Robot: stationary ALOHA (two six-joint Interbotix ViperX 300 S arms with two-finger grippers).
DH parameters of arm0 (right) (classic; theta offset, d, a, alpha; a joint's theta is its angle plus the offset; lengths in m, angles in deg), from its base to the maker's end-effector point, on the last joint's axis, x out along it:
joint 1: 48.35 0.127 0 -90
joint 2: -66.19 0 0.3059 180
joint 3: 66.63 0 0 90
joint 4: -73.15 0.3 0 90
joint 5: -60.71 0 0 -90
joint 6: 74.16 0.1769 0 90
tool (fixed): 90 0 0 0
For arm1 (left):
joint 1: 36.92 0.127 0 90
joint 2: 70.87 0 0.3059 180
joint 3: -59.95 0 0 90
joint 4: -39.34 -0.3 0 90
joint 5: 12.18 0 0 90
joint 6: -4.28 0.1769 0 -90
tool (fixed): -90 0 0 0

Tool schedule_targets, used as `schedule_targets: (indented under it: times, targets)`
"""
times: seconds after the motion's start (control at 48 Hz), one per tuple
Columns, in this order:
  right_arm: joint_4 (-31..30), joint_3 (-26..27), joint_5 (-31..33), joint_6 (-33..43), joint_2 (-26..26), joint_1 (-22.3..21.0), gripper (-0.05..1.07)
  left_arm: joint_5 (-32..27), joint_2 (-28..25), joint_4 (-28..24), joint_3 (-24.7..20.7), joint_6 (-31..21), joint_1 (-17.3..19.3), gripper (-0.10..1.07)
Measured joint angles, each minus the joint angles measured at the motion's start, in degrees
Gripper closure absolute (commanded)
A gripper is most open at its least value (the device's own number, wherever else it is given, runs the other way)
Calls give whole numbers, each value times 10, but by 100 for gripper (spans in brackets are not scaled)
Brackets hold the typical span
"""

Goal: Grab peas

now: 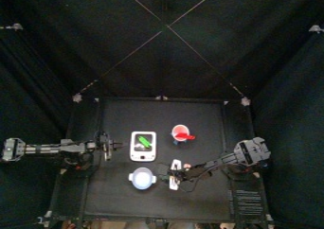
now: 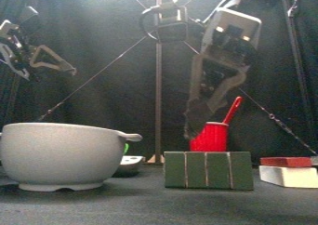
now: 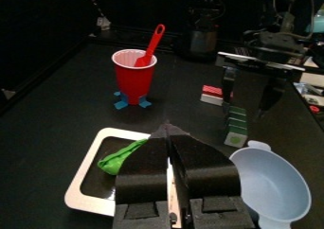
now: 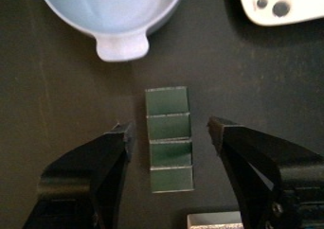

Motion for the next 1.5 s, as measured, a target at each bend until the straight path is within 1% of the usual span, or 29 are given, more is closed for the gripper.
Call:
schedule_targets:
  times: [0.083, 0.271, 0.396, 0.562, 0.729, 0.875, 0.979, 1.25, 1.5]
  targets:
    - [-10, 18, 12, 7, 0, -4, 9, 1, 1, 1, 0, -1, 0, 65]
    - [-7, 66, 22, 13, 4, -34, 9, 1, 1, 1, 0, 0, 0, 65]
    - [-11, 86, 23, 16, 14, -61, 9, 0, 1, 1, -1, -1, 0, 65]
    - [-23, 98, 22, 18, 24, -93, 9, 0, 1, 1, 0, 0, 0, 65]
    - [-2, 115, 22, 33, 34, -141, 9, 1, 0, 1, 0, -1, 0, 65]
    - [-5, 130, 19, 42, 54, -184, 9, 0, 1, 1, 0, 0, 0, 65]
    - [-7, 146, 18, 43, 70, -203, 9, 0, 1, 1, 4, -1, 0, 65]
    - [-7, 211, 17, 40, 134, -218, 9, -1, 1, 1, 4, 0, 0, 65]
    - [-8, 249, 16, 43, 169, -218, 9, 0, 0, 1, 4, -1, 0, 65]
